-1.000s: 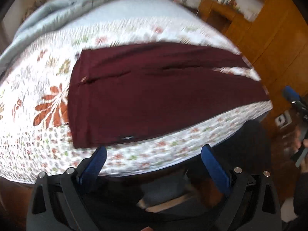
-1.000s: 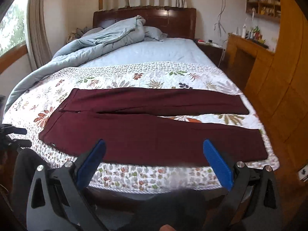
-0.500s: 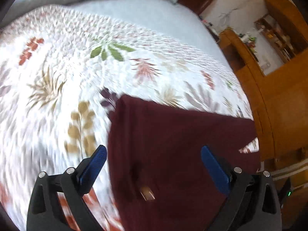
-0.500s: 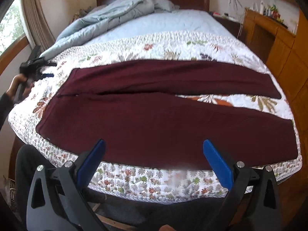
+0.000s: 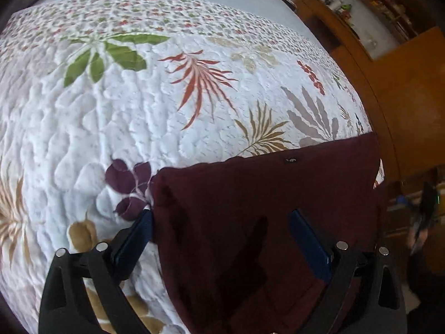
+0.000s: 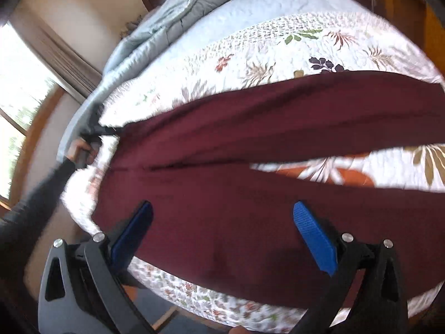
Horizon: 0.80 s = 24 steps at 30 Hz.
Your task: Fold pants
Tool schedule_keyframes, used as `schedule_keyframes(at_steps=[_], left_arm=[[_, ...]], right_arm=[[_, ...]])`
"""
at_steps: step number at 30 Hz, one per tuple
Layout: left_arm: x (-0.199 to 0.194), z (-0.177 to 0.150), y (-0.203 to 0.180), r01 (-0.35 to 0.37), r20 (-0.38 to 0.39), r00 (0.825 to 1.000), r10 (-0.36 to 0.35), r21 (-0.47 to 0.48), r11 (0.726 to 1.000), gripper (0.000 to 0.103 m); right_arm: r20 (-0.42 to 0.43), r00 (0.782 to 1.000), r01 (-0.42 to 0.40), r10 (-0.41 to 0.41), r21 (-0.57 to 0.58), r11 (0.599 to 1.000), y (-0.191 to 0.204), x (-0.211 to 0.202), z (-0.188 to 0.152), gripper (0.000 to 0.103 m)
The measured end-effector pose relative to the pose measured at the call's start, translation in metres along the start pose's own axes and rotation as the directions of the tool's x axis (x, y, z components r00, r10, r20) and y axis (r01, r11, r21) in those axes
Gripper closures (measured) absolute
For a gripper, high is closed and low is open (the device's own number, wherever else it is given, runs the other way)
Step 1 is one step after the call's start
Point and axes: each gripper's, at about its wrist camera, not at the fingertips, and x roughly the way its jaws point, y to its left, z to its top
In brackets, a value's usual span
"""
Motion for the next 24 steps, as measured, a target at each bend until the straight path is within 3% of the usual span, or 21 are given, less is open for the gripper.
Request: schedule_keyframes(at_steps=[4,5,6,8,11,15,19,24], left_arm=[[0.005,0.001,-0.007,-0.005,-0.015,1.000,0.005,0.038,0.999,0.011],[0.008,0.003,-0.007,-0.014,-0.017,1.000,0.015,0.038,0.999,0.019],[0.006,0.003,-0.003,-0.032,-0.015,0.999,0.032,0.030,0.999,0.034],[0.004,0.005,0.004,-0.039,0.000,0.999,0.039,-0.009,0.999,0.051],[0.007,0.005,0.007,-0.043,-0.003,0.999,0.043,-0.040,0.998,0.049],[0.014,0.010,0.004,-0.004,-0.012,1.000,0.003,-0.083,0.997,0.025],[0.023,0.015,-0.002,-0.011,-0.023,1.000,0.009,-0.098,0.995,0.011],[0.027,0.017,-0.005,-0.047,-0.019,0.999,0.045,-0.105,0.993,0.011]], right_arm=[[-0.035,0.999,-0.011,0.015,0.102,0.995,-0.091,-0.038,0.053,0.003],[-0.029,1.000,0.002,0.002,0.130,0.992,-0.113,-0.048,0.063,0.003],[-0.008,1.000,0.011,-0.010,0.169,0.986,-0.146,-0.066,0.080,0.003],[0.035,0.997,0.061,-0.070,0.221,0.973,-0.193,-0.091,0.103,0.003],[0.037,0.991,0.113,-0.129,0.290,0.950,-0.267,-0.107,0.136,0.003],[-0.039,0.975,0.218,-0.218,0.334,0.917,-0.336,-0.088,0.157,0.003],[-0.093,0.974,0.227,-0.209,0.289,0.930,-0.356,-0.060,0.162,0.003],[-0.105,0.981,0.187,-0.165,0.245,0.951,-0.365,-0.047,0.169,0.005]])
